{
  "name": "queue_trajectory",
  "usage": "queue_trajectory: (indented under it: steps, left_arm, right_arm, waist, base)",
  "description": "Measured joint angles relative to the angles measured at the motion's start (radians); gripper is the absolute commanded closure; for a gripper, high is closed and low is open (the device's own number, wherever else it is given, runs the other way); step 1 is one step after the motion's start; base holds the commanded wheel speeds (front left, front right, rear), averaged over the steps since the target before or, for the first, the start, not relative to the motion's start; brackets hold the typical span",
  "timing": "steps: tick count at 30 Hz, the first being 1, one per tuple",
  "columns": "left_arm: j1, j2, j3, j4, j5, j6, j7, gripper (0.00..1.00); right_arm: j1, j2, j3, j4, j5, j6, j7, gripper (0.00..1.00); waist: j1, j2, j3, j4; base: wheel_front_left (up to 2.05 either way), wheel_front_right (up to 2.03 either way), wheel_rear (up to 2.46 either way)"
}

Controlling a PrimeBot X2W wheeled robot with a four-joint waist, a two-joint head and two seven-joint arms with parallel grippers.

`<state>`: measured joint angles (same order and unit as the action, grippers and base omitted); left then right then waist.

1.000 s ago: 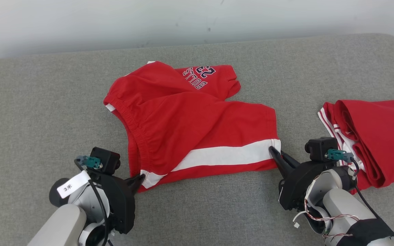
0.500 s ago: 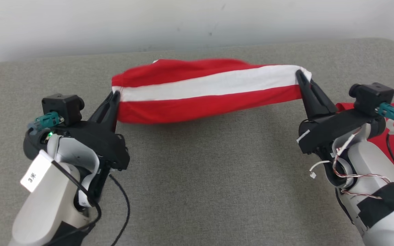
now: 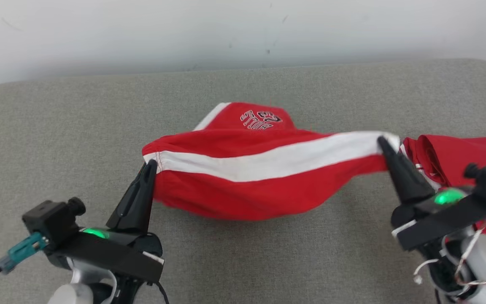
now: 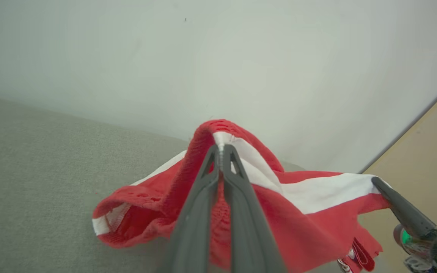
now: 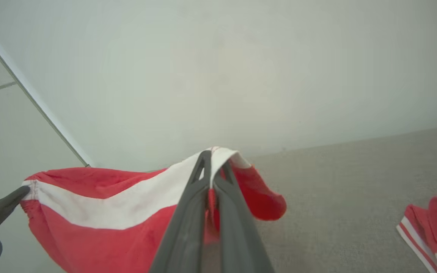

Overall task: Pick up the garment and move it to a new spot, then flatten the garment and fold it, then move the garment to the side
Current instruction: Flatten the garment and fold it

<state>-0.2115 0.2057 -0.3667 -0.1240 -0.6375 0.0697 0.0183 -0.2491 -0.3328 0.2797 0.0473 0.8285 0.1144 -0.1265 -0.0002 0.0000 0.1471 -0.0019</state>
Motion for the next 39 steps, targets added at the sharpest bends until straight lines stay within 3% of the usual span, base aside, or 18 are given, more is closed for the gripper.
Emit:
queue_trajectory:
  steps: [3,5,7,11,14,18,21,24,31,36,39]
  left_arm:
    - [0.012,0.011,0.009,-0.041,-0.031,-0.009,0.017,1.0]
    - [-0.017,0.015,0.012,-0.005,-0.035,-0.009,0.048,1.0]
    - [-0.103,0.011,0.012,0.084,-0.026,0.0,0.076,1.0]
    - [-0.442,-0.026,0.063,0.332,0.026,0.024,0.087,1.0]
    - [-0.693,-0.049,0.113,0.434,0.08,0.035,0.03,1.0]
    - [-0.895,-0.101,0.118,0.389,0.113,0.03,-0.057,1.0]
    - [-0.883,-0.108,0.099,0.388,0.107,-0.007,-0.096,1.0]
    - [-0.769,-0.085,0.062,0.454,0.106,-0.046,-0.106,1.0]
    - [-0.52,-0.033,-0.011,0.642,0.106,-0.124,-0.107,1.0]
    - [-0.484,-0.027,-0.048,0.734,0.101,-0.175,-0.117,1.0]
    - [-0.455,-0.027,-0.074,0.769,0.101,-0.185,-0.139,1.0]
  right_arm:
    - [-0.023,-0.022,-0.022,-0.052,0.022,0.0,0.015,1.0]
    - [-0.084,-0.012,-0.02,-0.011,0.03,-0.001,0.053,1.0]
    - [-0.197,0.015,-0.01,0.073,0.032,-0.028,0.096,1.0]
    - [-0.56,0.12,0.033,0.31,-0.01,-0.082,0.154,1.0]
    - [-0.827,0.167,-0.037,0.374,-0.039,-0.117,0.092,1.0]
    - [-0.965,0.101,-0.091,0.303,-0.05,-0.108,0.029,1.0]
    - [-0.916,0.065,-0.06,0.318,-0.056,-0.075,0.032,1.0]
    - [-0.768,0.073,0.02,0.349,-0.059,-0.034,0.074,1.0]
    - [-0.493,0.08,0.112,0.389,-0.024,-0.008,0.141,1.0]
    - [-0.414,0.067,0.145,0.39,-0.017,0.0,0.161,1.0]
    - [-0.35,0.016,0.165,0.358,-0.016,0.001,0.181,1.0]
  waist:
    - [0.0,0.0,0.008,-0.004]
    - [0.0,-0.0001,0.018,-0.007]
    - [0.0,0.0,0.033,-0.009]
    - [0.0005,0.0002,0.07,-0.019]
    - [0.0007,0.0001,0.091,-0.036]
    - [-0.0001,-0.0002,0.117,-0.052]
    - [0.0002,0.0,0.141,-0.053]
    - [0.0005,0.0001,0.163,-0.052]
    - [0.0004,0.0002,0.211,-0.053]
    - [0.0004,0.0002,0.219,-0.055]
    - [0.0002,0.0001,0.195,-0.053]
  base:
    - [0.0,0.0,0.0]
    - [0.0,0.0,0.0]
    - [0.0,0.0,0.0]
    - [0.0,0.0,0.0]
    - [0.0,0.0,0.0]
    - [0.0,0.0,0.0]
    - [0.0,0.0,0.0]
    - [0.0,0.0,0.0]
    - [0.0,0.0,0.0]
    - [0.0,0.0,0.0]
    - [0.0,0.0,0.0]
